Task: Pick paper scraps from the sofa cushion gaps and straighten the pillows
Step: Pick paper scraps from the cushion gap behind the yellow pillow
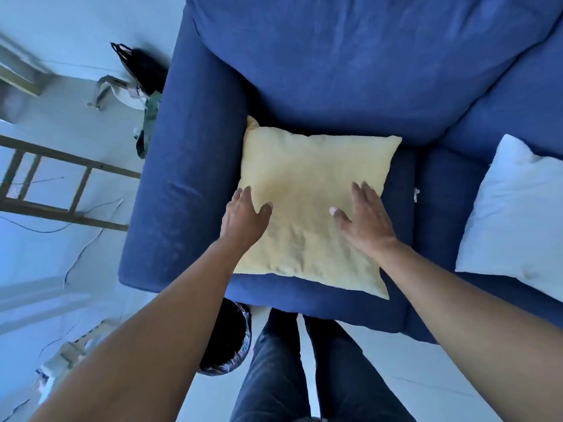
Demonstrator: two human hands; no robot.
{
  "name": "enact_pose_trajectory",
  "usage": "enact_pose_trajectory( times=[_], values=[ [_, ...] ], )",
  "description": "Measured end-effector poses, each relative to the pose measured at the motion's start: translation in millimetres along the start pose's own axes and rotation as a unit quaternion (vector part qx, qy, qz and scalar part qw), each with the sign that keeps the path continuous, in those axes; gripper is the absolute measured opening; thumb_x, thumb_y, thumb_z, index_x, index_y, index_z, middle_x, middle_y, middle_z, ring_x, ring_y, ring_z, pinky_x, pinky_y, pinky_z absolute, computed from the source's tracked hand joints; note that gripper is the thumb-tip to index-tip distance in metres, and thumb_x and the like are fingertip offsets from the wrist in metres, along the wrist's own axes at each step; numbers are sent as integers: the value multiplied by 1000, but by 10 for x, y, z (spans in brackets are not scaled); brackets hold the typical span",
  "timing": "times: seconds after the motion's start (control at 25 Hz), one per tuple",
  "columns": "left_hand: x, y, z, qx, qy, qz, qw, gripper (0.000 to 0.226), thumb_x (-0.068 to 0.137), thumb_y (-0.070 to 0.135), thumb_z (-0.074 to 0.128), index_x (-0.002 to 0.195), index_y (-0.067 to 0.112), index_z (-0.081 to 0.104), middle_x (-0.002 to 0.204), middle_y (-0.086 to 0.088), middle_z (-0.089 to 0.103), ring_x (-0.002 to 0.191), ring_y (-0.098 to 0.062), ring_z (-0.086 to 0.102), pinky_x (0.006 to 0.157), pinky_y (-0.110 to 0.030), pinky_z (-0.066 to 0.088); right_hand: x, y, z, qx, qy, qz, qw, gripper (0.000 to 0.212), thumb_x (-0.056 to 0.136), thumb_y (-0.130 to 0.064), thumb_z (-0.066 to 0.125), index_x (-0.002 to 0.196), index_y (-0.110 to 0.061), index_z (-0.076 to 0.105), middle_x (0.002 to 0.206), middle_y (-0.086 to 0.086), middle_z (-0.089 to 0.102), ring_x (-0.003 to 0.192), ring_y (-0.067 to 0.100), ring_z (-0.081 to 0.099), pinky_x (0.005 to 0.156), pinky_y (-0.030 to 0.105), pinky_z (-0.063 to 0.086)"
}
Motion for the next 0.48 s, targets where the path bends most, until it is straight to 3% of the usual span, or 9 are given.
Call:
enact_pose_trajectory(
  times=[0.16, 0.28, 0.4, 0.48],
  values=[
    [461, -344, 257, -19, -6, -74, 997, 53, 91, 49, 54, 129, 12, 49, 129, -6, 56, 120, -31, 53, 89, -37, 42, 399, 357, 312, 48, 12, 75, 996, 88, 92, -64, 53, 156, -14, 18, 163, 7, 19, 150, 33, 21, 118, 52, 30],
    [674, -565, 450, -68, -25, -129, 989, 81, 83, 66, 55, 146, 18, 38, 140, -3, 52, 128, -29, 50, 104, -42, 44, 570, 634, 531, 137, 17, 132, 982, 109, 77, -77, 61, 157, -18, 17, 164, 5, 23, 150, 29, 27, 119, 42, 29],
    [735, -739, 481, -179, -39, -206, 961, 98, 66, 79, 65, 143, 21, 44, 134, 2, 58, 120, -23, 57, 101, -42, 48, 621, 803, 592, 278, 10, 231, 932, 132, 51, -90, 69, 156, -26, 21, 160, -5, 33, 146, 23, 36, 116, 40, 33],
    [704, -733, 516, -283, -67, -230, 929, 83, 61, 73, 77, 127, 25, 60, 118, 6, 69, 105, -18, 66, 94, -38, 53, 642, 815, 545, 361, 7, 248, 899, 133, 46, -85, 77, 154, -25, 29, 155, -9, 41, 142, 18, 41, 113, 35, 35]
  ],
)
Point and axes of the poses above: each hand's wrist, its own x-axis towards the middle knuckle, its own z-axis out of the palm, y = z × x, the point moved 7 cm from there along x, towards the middle knuckle
